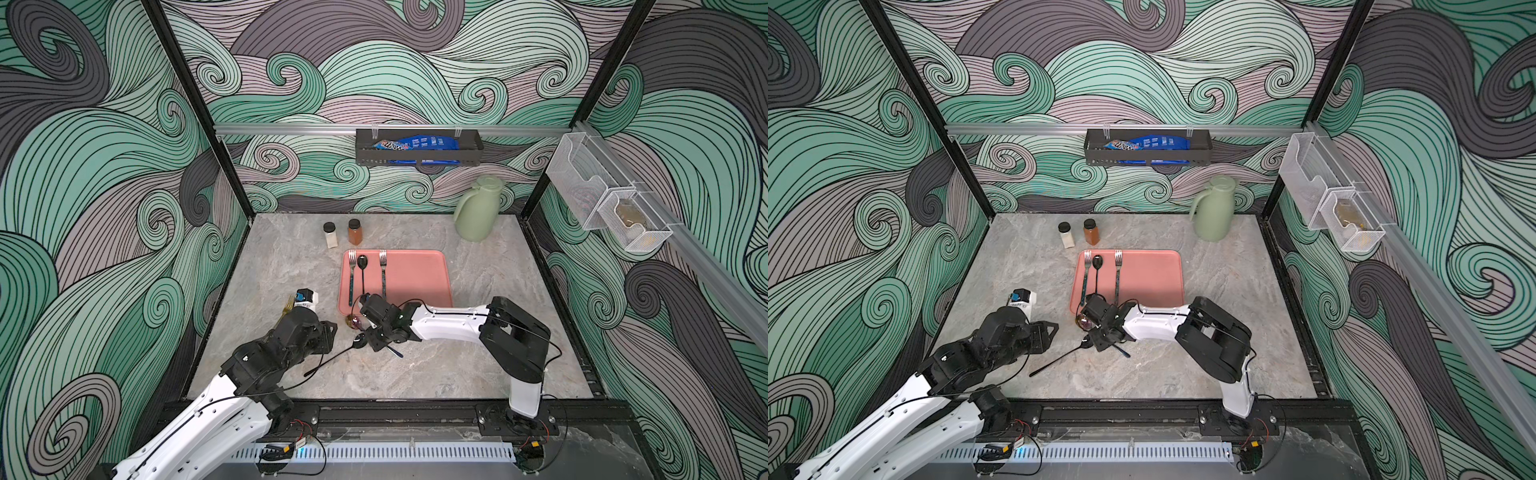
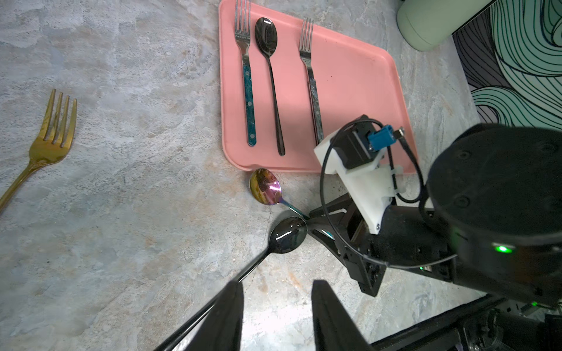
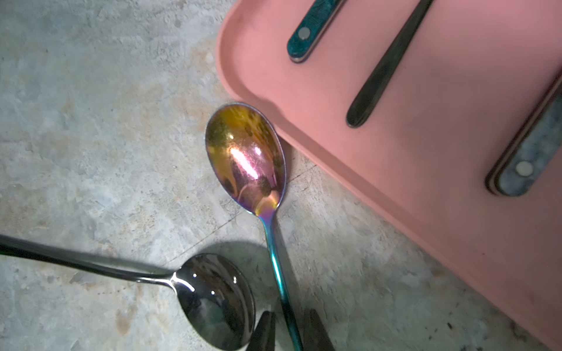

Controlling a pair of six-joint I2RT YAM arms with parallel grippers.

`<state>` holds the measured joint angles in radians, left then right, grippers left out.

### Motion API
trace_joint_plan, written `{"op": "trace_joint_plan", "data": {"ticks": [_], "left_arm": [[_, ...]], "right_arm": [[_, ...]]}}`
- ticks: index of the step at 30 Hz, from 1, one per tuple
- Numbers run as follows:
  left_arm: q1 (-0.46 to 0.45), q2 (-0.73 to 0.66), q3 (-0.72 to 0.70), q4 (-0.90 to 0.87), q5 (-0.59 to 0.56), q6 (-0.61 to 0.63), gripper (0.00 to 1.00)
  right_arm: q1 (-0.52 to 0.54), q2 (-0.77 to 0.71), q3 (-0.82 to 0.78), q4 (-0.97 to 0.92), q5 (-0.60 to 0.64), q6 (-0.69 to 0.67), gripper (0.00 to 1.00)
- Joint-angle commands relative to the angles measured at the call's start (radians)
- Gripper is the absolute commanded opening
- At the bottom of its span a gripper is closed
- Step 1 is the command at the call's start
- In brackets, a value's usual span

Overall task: Set the spoon and fork side by side
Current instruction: Pick up the spoon from the center of the board.

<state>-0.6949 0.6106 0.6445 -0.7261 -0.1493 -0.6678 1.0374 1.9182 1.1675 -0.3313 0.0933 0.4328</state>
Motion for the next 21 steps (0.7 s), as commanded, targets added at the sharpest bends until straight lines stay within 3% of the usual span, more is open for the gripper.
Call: {"op": "trace_joint_plan", "data": {"ticks": [1, 21], "left_arm": [[0.006, -0.007, 0.003, 0.009, 0.006, -0.004, 0.41], [0.006, -0.002, 0.021, -0.002, -0.020, 0.005, 0.41]], "right_arm": [[0.014, 0.042, 0.011, -0.067, 0.020, -0.007, 0.16], [0.053, -0.157, 0.043, -0.139, 0.108, -0.098, 0.04]]}}
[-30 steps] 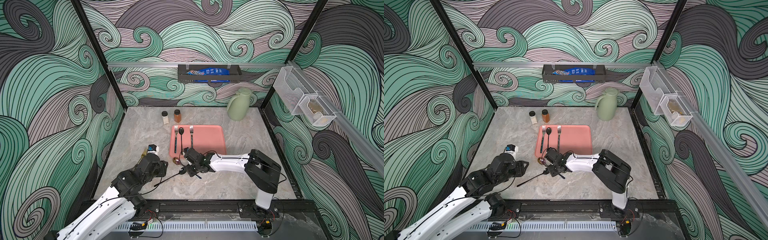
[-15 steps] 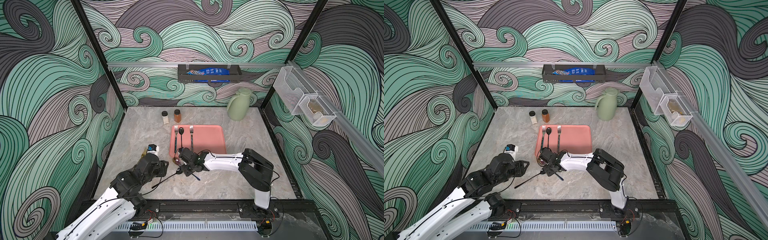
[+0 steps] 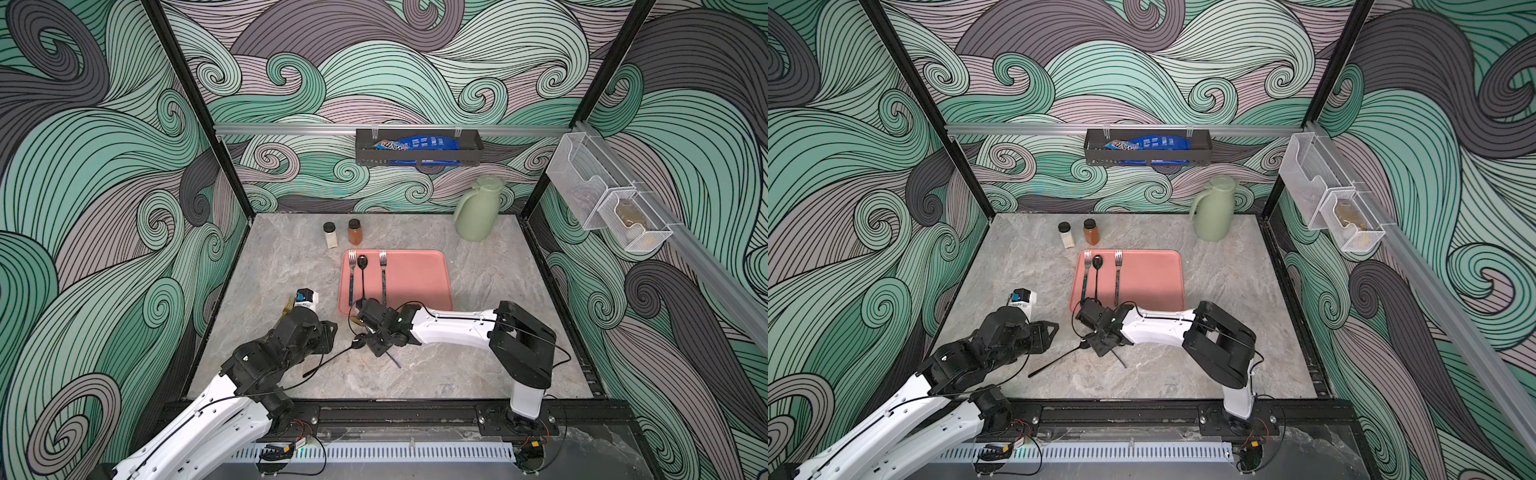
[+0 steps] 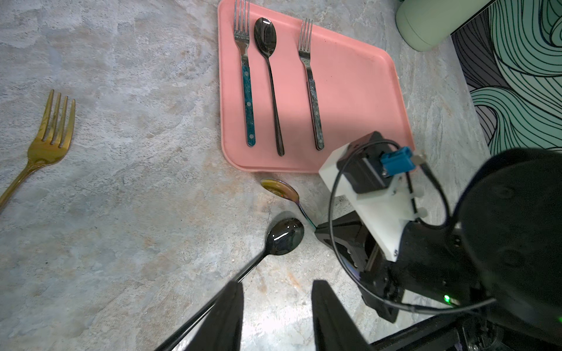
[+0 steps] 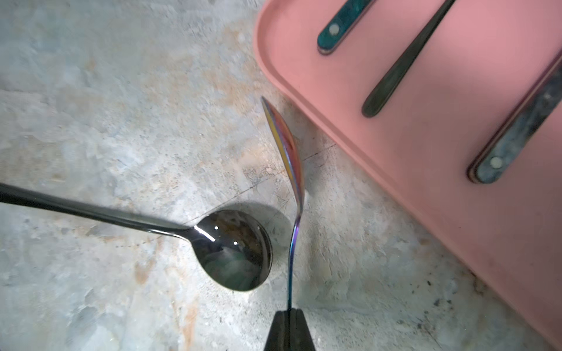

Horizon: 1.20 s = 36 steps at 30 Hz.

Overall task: Set the spoon and fork side by side
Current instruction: Pick up the spoon from the center of the board, then place the spoon on the tray.

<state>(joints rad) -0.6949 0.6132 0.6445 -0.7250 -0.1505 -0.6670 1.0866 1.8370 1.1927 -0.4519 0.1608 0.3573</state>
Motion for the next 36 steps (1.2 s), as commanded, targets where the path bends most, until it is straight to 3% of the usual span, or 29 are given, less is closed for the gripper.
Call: {"op": "trace_joint_plan", "data": {"ticks": [1, 12, 20, 25, 30, 36], "left_arm": [[0.006, -0.006, 0.021, -0.004, -0.021, 0.004, 0.41], [0.004, 0.026, 0.032, 0.002, -0.045, 0.014, 0.41], [0.005, 0.053, 0.036, 0.010, -0.060, 0.024, 0.41], [0.006, 0.085, 0.042, 0.024, -0.052, 0.021, 0.41], [0.006, 0.107, 0.044, 0.052, -0.043, 0.019, 0.41], [0.006, 0.129, 0.057, 0.060, -0.041, 0.023, 0.41]], "right_arm": [[-0.002, -0.095, 0.019, -0.025, 0.049, -0.024, 0.03], [-0.236, -0.178, 0.035, 0.016, -0.033, -0.050, 0.00], [-0.473, -0.063, 0.075, 0.094, -0.229, 0.034, 0.00], [-0.543, 0.033, 0.136, 0.120, -0.291, 0.071, 0.00], [-0.603, 0.105, 0.138, 0.178, -0.400, 0.205, 0.00], [-0.619, 0.157, 0.118, 0.294, -0.475, 0.291, 0.00]]}}
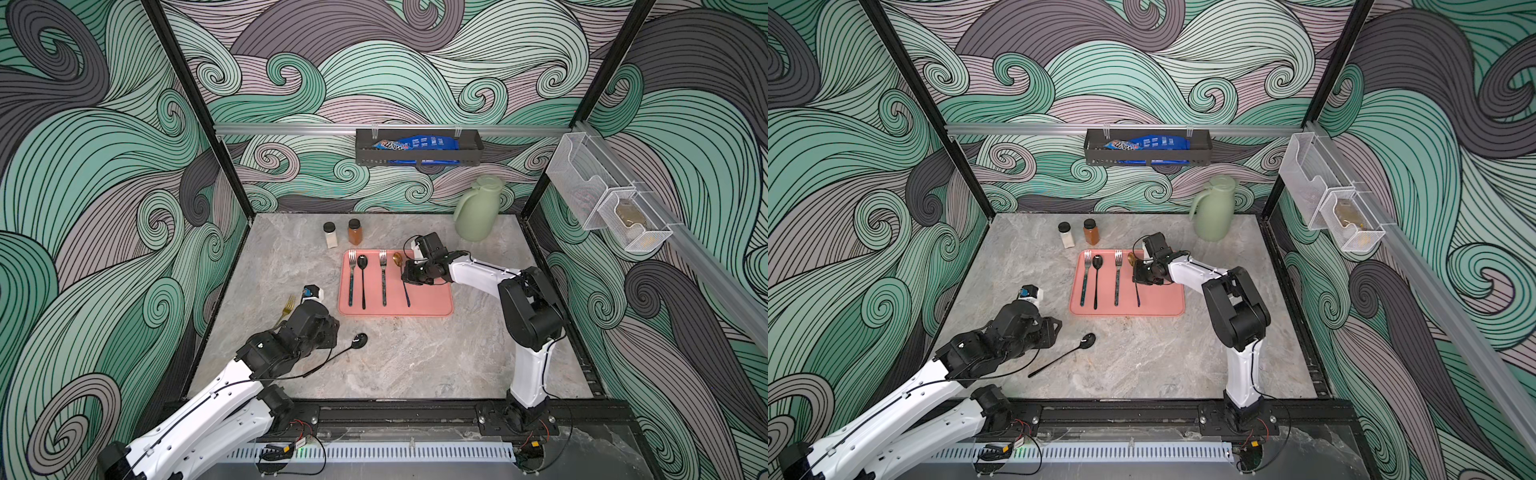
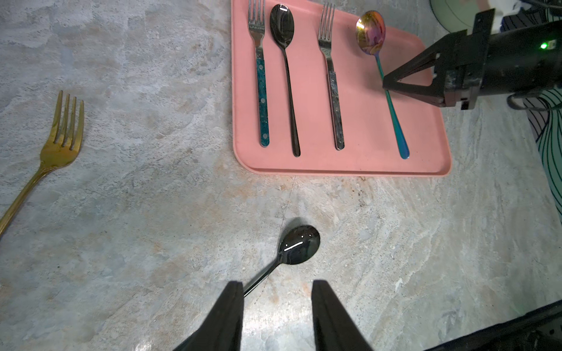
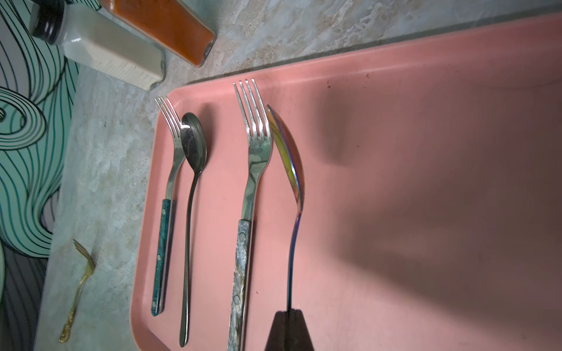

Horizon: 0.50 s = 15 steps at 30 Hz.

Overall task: Set the spoon and fork side by side
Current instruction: Place the spoon on the tray.

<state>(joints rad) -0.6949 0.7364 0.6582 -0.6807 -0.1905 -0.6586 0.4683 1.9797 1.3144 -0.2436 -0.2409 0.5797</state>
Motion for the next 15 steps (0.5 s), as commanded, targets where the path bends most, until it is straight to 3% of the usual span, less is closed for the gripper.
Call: {"op": "trace_joint_plan", "data": {"ticks": [1, 14, 15], "left_arm": [[0.006, 0.007, 0.044, 0.017, -0.001, 0.014, 0.41], [0.007, -0.026, 0.035, 0.001, -0.021, 0.015, 0.41], [0.008, -0.027, 0.036, 0.000, -0.022, 0.017, 0.41]], "right_arm": [[-0.002, 0.026, 0.000, 0.097, -0.079, 0.076, 0.00], [-0.002, 0.110, 0.029, 0.129, -0.074, 0.126, 0.00], [-0.001, 0.110, 0.021, 0.136, -0.073, 0.131, 0.03]]}}
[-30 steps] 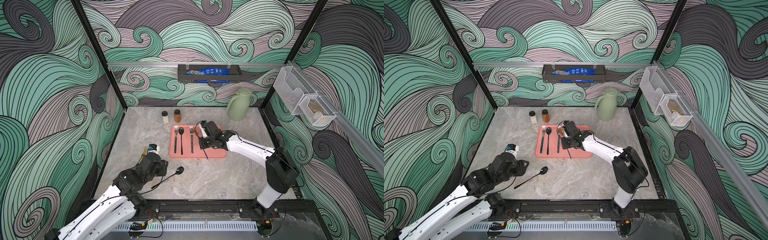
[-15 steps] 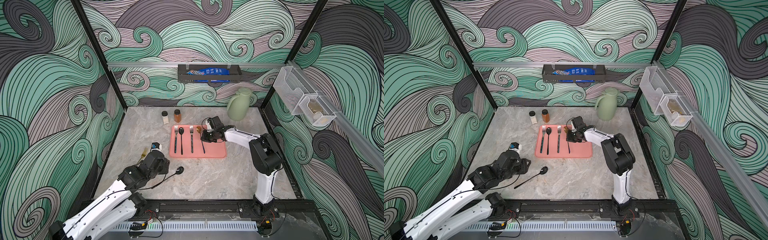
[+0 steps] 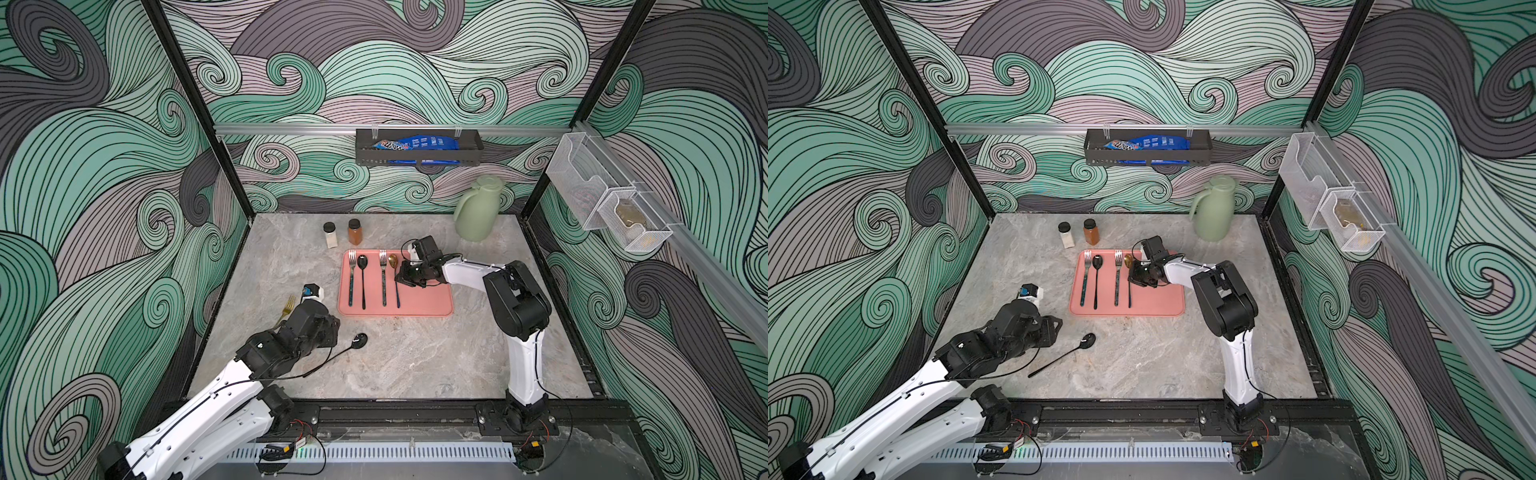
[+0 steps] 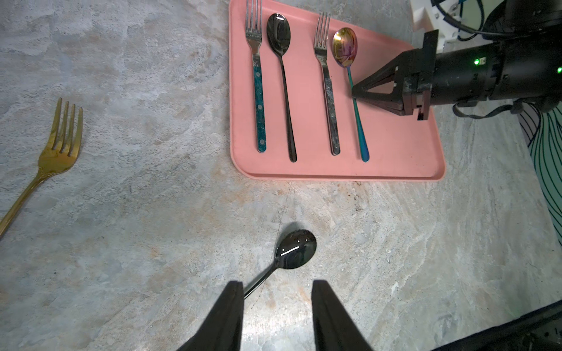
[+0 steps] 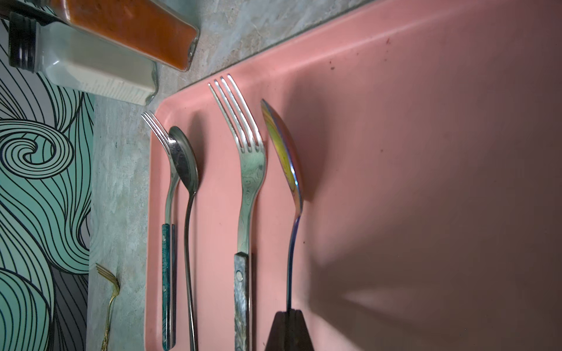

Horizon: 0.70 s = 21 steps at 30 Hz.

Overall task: Set the spoon and fork side by side
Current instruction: Place the spoon on the tray.

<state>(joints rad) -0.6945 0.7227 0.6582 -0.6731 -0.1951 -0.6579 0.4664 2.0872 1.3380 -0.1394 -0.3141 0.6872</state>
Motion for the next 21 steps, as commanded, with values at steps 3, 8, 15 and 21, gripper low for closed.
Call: {"op": "trace_joint_plan", "data": {"ticks": [3, 8, 15, 21], "left_arm": [[0.007, -0.015, 0.038, -0.009, -0.018, 0.017, 0.41], [0.007, -0.019, 0.038, -0.012, -0.015, 0.018, 0.41], [0.007, -0.026, 0.032, -0.017, -0.039, 0.029, 0.41], [0.013, 0.023, 0.063, -0.018, -0.114, 0.111, 0.42]], "right_arm": [[0.002, -0.002, -0.018, 0.038, 0.010, 0.029, 0.12], [0.002, -0.010, -0.017, 0.019, 0.037, 0.015, 0.20], [0.010, 0.002, 0.017, -0.021, 0.054, -0.016, 0.26], [0.020, -0.027, 0.033, -0.052, 0.052, -0.094, 0.36]]}}
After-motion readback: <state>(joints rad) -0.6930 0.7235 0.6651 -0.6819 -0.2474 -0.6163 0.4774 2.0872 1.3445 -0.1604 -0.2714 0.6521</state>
